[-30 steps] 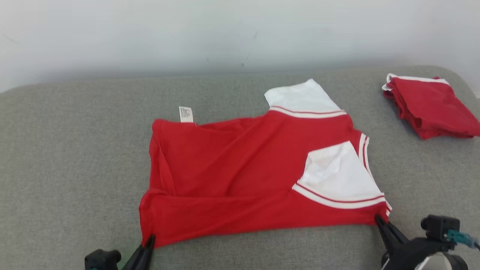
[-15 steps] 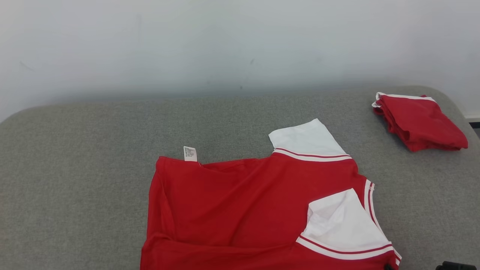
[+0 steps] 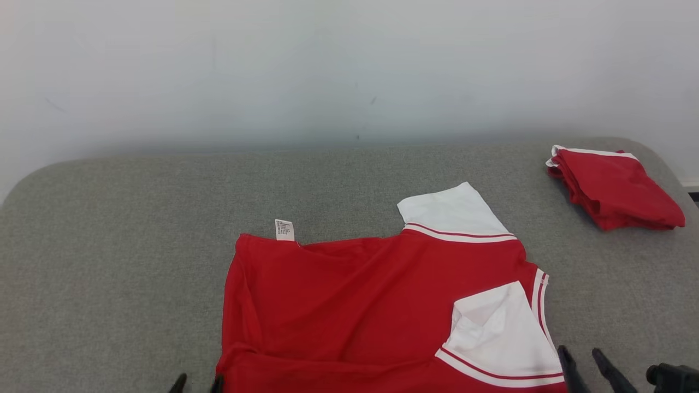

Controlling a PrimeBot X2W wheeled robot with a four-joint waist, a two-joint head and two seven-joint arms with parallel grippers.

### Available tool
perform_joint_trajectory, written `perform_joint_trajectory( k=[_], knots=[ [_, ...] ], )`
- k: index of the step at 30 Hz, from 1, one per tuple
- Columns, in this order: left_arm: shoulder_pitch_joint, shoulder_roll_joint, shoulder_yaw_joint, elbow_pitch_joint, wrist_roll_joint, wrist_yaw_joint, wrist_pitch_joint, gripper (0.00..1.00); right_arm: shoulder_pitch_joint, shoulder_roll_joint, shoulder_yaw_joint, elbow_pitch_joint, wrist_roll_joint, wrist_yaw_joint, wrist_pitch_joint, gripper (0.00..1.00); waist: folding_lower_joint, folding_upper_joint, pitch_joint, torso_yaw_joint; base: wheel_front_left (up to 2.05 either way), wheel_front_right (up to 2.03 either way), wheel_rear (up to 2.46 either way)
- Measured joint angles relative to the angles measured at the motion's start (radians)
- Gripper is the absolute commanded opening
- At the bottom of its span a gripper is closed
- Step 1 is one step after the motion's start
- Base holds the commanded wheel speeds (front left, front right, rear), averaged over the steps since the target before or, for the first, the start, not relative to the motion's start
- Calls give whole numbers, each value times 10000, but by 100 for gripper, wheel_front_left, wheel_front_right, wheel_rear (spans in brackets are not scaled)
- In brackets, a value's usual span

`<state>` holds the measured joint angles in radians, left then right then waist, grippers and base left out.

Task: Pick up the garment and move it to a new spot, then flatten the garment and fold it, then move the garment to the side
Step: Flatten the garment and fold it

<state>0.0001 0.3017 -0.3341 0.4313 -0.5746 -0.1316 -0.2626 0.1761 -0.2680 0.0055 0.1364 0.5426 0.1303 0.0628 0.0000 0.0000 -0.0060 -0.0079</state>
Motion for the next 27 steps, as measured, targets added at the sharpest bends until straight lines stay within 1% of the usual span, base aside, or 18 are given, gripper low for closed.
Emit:
perform_joint_trajectory(
  k=[1, 3, 4, 6, 7, 10, 13, 14, 15, 19, 21, 22, 24, 27],
  knots=[
    [0, 0, 0, 0, 0, 0, 0, 100, 0, 0, 0, 0, 0, 0, 0, 100, 0, 0, 0, 0, 0, 0, 0],
    [29, -109, 533, -424, 487, 6, 0, 100, -143, 119, -150, -98, -155, 0, -341, 100, 0, 0, -55, 49, 0, 0, 0],
    [146, -276, 1062, -917, 1133, 90, 2, 100, -278, 249, -196, -82, -408, 0, -662, 100, 0, 0, -114, 91, 0, 0, 0],
    [323, -573, 1601, -1342, 1615, 173, 0, 100, -348, 359, -196, -23, -725, 0, -941, 100, 0, 0, -176, 119, 0, 0, 0],
    [323, -573, 1601, -1342, 1615, 173, 0, 100, -348, 359, -196, -23, -725, 0, -941, 100, 0, 0, -176, 119, 0, 0, 0],
    [526, -1001, 2222, -1824, 2299, 173, 0, 100, -453, 531, -180, 163, -1287, 0, -1425, 100, 0, 0, -246, 155, 0, 0, 0],
    [691, -1430, 2767, -2178, 2800, 165, 0, 100, -543, 627, -148, 334, -2086, 0, -2036, 100, 0, 0, -286, 198, 0, 0, 0],
    [813, -1684, 3055, -2322, 3028, 155, 0, 100, -545, 849, -184, 456, -2389, 0, -2462, 100, 0, 0, -303, 201, 0, 0, 0],
    [849, -1795, 3196, -2362, 3126, 130, 0, 100, -553, 953, -174, 531, -2460, 0, -2612, 100, 0, 0, -306, 193, 0, 0, 0],
    [966, -2100, 3572, -2433, 3555, 81, 0, 100, -738, 1290, -234, 863, -2615, 0, -3060, 100, 0, 0, -302, 172, 0, 0, 0],
    [977, -2180, 3599, -2380, 3856, 73, 0, 100, -753, 1459, -257, 959, -2719, 0, -3191, 100, 0, 0, -298, 182, 0, 0, 0],
    [978, -2228, 3603, -2343, 3956, 71, 0, 100, -747, 1499, -226, 1018, -2959, 0, -3202, 100, 0, 0, -292, 194, 0, 0, 0],
    [979, -2299, 3586, -2255, 4096, 67, 0, 100, -738, 1582, -180, 1024, -3308, 0, -3227, 100, 0, 0, -274, 225, 0, 0, 0],
    [979, -2362, 3593, -2130, 4171, 27, 0, 100, -702, 1879, -213, 899, -3436, 0, -3233, 100, 0, 0, -233, 267, 0, 0, 0]
  ],
)
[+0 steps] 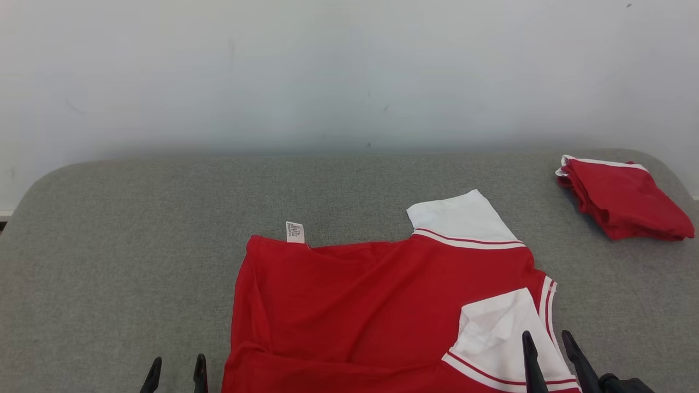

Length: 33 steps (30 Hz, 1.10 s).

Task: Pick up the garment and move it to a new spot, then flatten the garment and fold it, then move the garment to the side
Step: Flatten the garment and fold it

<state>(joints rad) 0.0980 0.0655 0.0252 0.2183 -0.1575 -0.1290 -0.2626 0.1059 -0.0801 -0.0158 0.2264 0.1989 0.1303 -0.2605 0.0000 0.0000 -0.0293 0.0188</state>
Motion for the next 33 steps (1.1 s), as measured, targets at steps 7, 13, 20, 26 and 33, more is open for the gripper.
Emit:
perform_joint_trajectory(
  k=[7, 13, 20, 26, 33],
  knots=[
    [-35, -71, -59, 382, -12, -4, 0, 100, 91, 182, -23, -88, -90, 0, -2, 100, 1, 1, 104, 17, 0, 0, 0],
    [-865, 174, -430, 575, -219, -6, 0, 100, -525, 184, -15, -61, -274, 0, -8, 100, 1, 0, 281, -120, 0, 0, 0],
    [-3031, 1037, -1567, 1473, -1519, -25, 0, 100, -2386, -35, 533, 259, -311, 0, -8, 100, 2, 1, 854, -432, 0, 0, 0],
    [-5305, 2186, -3124, 2861, -3467, -23, 497, 100, -3935, 10, 932, 499, -257, 0, -10, 100, 3, 2, 1617, -830, 0, 0, 0],
    [-6994, 3745, -4518, 3567, -5935, -21, 1783, 100, -4870, 155, 1214, 600, -144, 0, -10, 100, 4, 2, 2450, -1487, 0, 0, 0]
  ],
)
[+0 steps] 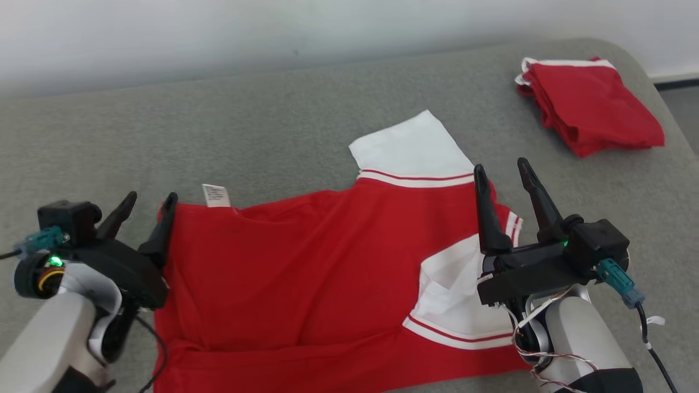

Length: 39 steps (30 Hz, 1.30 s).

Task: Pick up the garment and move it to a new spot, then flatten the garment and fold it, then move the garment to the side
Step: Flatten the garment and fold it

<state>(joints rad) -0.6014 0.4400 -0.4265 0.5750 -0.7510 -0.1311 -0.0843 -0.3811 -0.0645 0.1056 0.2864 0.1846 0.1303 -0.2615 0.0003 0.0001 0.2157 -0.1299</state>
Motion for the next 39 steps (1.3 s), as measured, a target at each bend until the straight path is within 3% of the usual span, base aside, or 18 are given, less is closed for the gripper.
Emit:
perform_joint_trajectory(
  k=[8, 23, 24, 25, 26, 27, 28, 33, 39],
  knots=[
    [-647, 970, -1208, 694, -995, 0, 508, 100, -58, 92, -61, 81, 71, 0, 0, 100, -1, 0, 543, -699, 0, 0, 0],
    [-989, 892, -2284, 1478, -2019, 0, 408, 100, -76, 121, -71, 142, -19, 0, 0, 100, -3, 0, 639, -694, 0, 0, 0],
    [-1034, 872, -2366, 1521, -2092, 0, 408, 57, -81, 121, -65, 163, -31, 0, 0, 100, -3, 0, 648, -681, 0, 0, 0],
    [-1034, 872, -2366, 1521, -2092, 0, 408, 57, -81, 121, -65, 163, -31, 0, 0, 100, -3, 0, 648, -681, 0, 0, 0],
    [-1063, 849, -2458, 1557, -2150, 0, 397, 33, -86, 119, -63, 190, -35, 0, 0, 100, -3, 0, 653, -668, 0, 0, 0],
    [-1096, 834, -2548, 1584, -2144, 0, 253, 20, -93, 115, -54, 226, -61, 0, 0, 100, -3, 0, 653, -651, 0, 0, 0],
    [-1151, 817, -2594, 1603, -2144, 0, 71, 0, -105, 104, -50, 278, -90, 0, 0, 100, -3, 0, 652, -628, 0, 0, 0],
    [-1376, 669, -2717, 1549, -2247, 0, -970, 0, -316, -194, 86, 1083, -100, 0, 0, 100, -3, 0, 600, -365, 0, 0, 0],
    [-1216, 410, -2746, 570, -2608, 0, -1618, 0, -1539, -878, 324, 2642, 6, 0, 117, 100, -3, 0, 541, 200, 0, 0, 0]
  ],
)
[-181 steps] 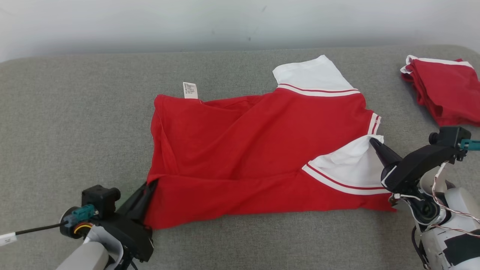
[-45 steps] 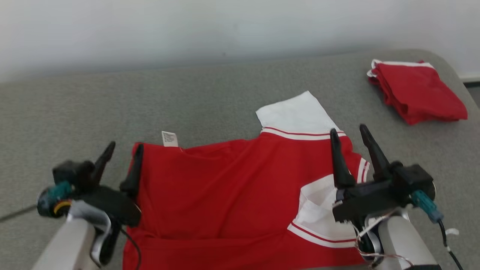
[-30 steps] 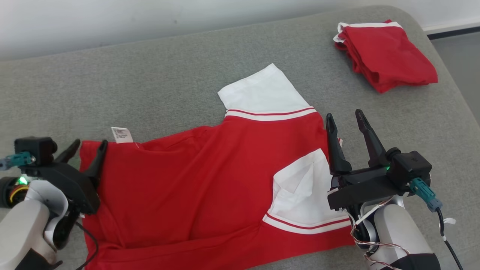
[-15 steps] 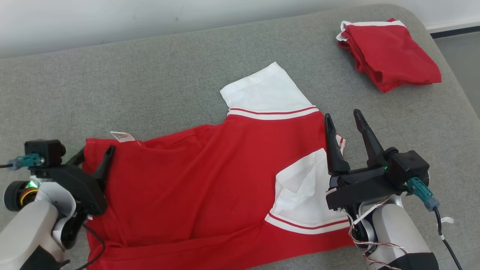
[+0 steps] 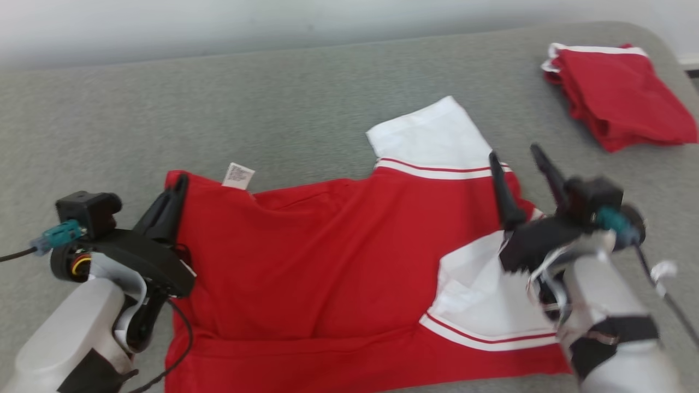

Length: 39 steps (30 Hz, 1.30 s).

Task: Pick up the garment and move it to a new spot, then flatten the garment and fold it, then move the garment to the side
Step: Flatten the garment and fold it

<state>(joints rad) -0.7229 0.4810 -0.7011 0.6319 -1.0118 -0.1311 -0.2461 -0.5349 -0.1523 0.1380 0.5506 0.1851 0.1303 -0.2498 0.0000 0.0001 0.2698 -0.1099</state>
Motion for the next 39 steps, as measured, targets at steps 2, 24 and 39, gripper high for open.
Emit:
perform_joint_trajectory(
  k=[2, 24, 39],
  knots=[
    [49, -73, -15, -207, 119, 0, -54, 0, -625, -276, 63, 583, 0, 0, 366, 100, 0, 0, 24, 231, 0, 0, 0],
    [60, -1549, 1030, -1785, 2282, 0, -163, 0, -5654, -1850, 1484, 5624, 0, 0, 3022, 100, 1, 0, 1564, 2338, 0, 0, 0],
    [264, -1507, 1398, -2013, 2546, 0, -163, 0, -6569, -1622, 1643, 6853, -33, 4, 2953, 0, 1, 0, 1917, 2250, 0, 0, 0]
  ],
)
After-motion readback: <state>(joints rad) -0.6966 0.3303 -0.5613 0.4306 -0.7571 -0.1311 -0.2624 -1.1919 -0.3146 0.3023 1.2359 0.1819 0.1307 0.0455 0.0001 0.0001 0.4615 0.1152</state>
